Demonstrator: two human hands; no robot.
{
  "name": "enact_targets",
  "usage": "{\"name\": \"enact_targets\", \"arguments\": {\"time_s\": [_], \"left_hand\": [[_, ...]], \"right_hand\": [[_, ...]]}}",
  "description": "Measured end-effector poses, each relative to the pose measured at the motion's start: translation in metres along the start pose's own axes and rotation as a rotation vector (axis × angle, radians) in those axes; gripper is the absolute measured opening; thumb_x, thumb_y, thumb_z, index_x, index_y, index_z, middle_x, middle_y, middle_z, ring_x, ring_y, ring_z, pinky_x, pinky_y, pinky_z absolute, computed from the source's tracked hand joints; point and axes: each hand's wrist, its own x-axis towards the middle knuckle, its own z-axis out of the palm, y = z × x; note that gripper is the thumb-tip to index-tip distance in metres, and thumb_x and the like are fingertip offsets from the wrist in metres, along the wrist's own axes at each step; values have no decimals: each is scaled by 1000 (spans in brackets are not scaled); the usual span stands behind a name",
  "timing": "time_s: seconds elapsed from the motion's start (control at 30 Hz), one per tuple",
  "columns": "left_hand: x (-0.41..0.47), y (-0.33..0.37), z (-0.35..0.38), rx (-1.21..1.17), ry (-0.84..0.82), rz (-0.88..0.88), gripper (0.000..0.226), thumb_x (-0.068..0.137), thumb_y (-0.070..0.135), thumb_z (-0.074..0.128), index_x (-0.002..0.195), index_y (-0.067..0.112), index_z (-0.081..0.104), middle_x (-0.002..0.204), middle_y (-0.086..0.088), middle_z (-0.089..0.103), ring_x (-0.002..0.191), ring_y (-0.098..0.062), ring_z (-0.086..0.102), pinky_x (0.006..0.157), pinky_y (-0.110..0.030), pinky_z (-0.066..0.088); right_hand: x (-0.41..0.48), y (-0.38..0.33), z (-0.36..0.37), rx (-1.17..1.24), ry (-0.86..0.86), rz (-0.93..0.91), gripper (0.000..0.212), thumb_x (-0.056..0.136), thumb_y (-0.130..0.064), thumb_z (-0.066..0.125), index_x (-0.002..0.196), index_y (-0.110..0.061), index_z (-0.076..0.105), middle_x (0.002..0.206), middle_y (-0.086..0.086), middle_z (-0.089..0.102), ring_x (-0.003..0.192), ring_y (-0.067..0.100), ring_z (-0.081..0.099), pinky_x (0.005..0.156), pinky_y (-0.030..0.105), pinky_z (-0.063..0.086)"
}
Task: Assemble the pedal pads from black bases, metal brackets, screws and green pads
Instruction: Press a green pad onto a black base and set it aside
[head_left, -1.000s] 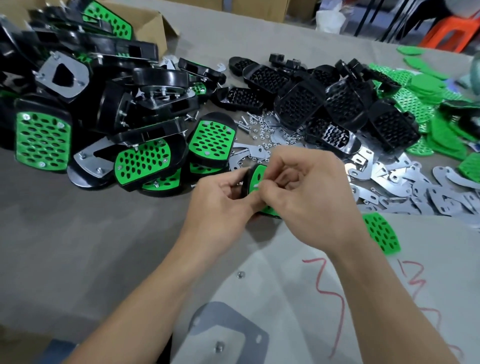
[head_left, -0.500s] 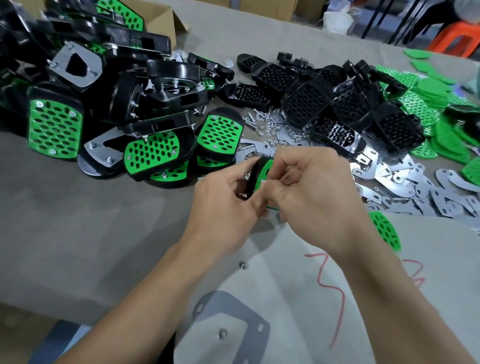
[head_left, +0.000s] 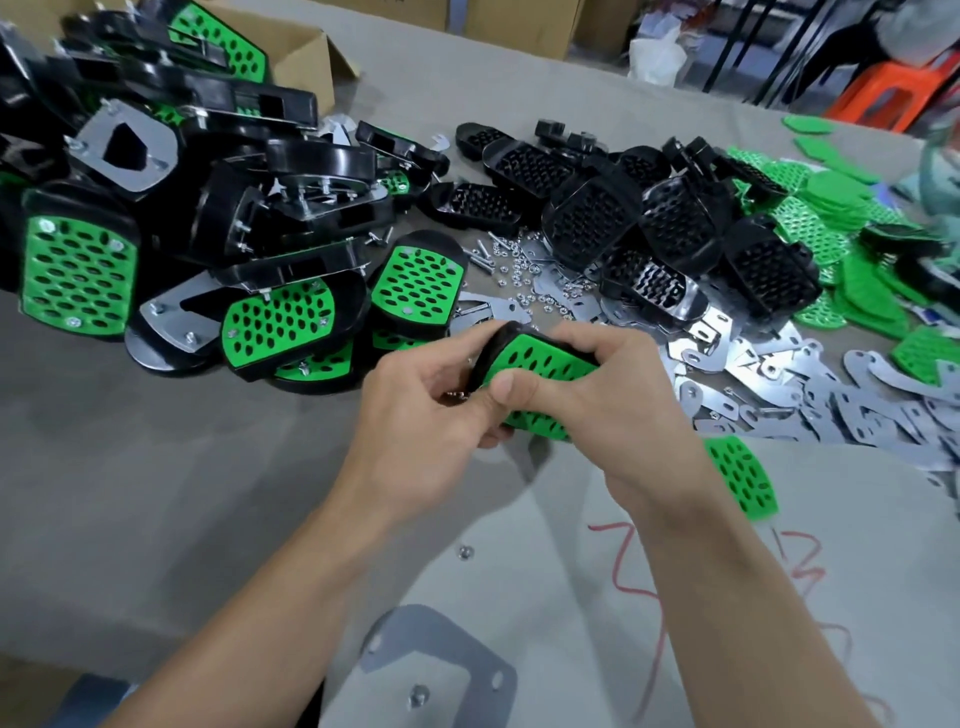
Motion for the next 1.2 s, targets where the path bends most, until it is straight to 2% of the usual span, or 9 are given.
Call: {"name": "enact_targets", "arguments": {"time_s": [0.13, 0.27, 0.37, 0.43, 0.57, 0.67, 0.87, 1.07, 1.2], "left_hand": [[-2, 1, -1, -48, 15, -80, 37, 87, 17, 71, 106, 48, 75, 85, -3, 78, 65, -24, 76, 58, -34, 62], [-3, 1, 1, -155, 50, -201, 48, 89, -2, 69, 98, 44, 79, 76, -8, 77, 58, -28, 74, 53, -32, 59], [3, 2, -6, -329, 118, -291, 29, 86, -2, 66, 98, 19, 81, 81, -15, 77, 55, -27, 71, 52, -32, 58], [6, 1, -11, -411, 139, -315, 22, 77, 10, 69, 93, 18, 82, 84, -15, 77, 56, -25, 71, 51, -30, 57], [7, 3, -12, -434, 162, -316, 33, 72, 16, 70, 104, 12, 77, 89, -18, 77, 58, -27, 72, 52, -30, 57], [7, 2, -11, -404, 157, -292, 28, 74, 9, 74, 100, 15, 80, 87, -19, 76, 59, -27, 72, 53, -31, 58], [6, 1, -10, -365, 132, -276, 32, 78, 14, 67, 108, 15, 78, 86, -19, 76, 63, -29, 72, 57, -32, 59], [6, 0, -9, -349, 141, -275, 32, 79, 13, 67, 109, 16, 77, 92, -19, 77, 66, -29, 73, 59, -33, 60], [6, 0, -8, -340, 139, -275, 35, 80, 14, 67, 114, 13, 74, 93, -18, 77, 66, -29, 74, 60, -32, 60]], "right_hand": [[4, 4, 5, 91, 28, 61, 30, 54, -37, 90, 66, -16, 72, 57, 0, 59, 55, 14, 52, 54, 36, 44], [4, 6, -3, 62, -65, 98, 28, 71, -43, 79, 85, -20, 78, 72, -1, 69, 63, 14, 61, 57, 33, 49], [2, 13, -20, 476, -45, 173, 40, 86, -53, 66, 105, -20, 78, 106, 6, 77, 93, 26, 73, 72, 44, 61], [-1, 16, -27, 693, -63, 177, 42, 93, -48, 56, 107, -15, 78, 113, 16, 74, 100, 31, 72, 83, 45, 59], [-2, 16, -24, 624, -76, 100, 26, 87, -16, 63, 109, -13, 76, 104, 14, 76, 91, 25, 72, 83, 38, 57], [0, 14, -18, 582, -19, 58, 26, 79, -7, 69, 102, -17, 78, 98, 15, 77, 83, 26, 71, 81, 41, 55], [0, 17, -17, 557, 46, 27, 27, 76, 0, 73, 99, -14, 76, 93, 18, 76, 82, 34, 70, 83, 52, 57], [1, 17, -17, 586, 56, 0, 32, 71, 1, 74, 90, -23, 80, 90, 11, 77, 82, 27, 72, 82, 47, 59], [1, 17, -18, 591, 51, 14, 30, 72, 1, 74, 93, -20, 80, 92, 14, 77, 83, 31, 71, 86, 55, 57]]}}
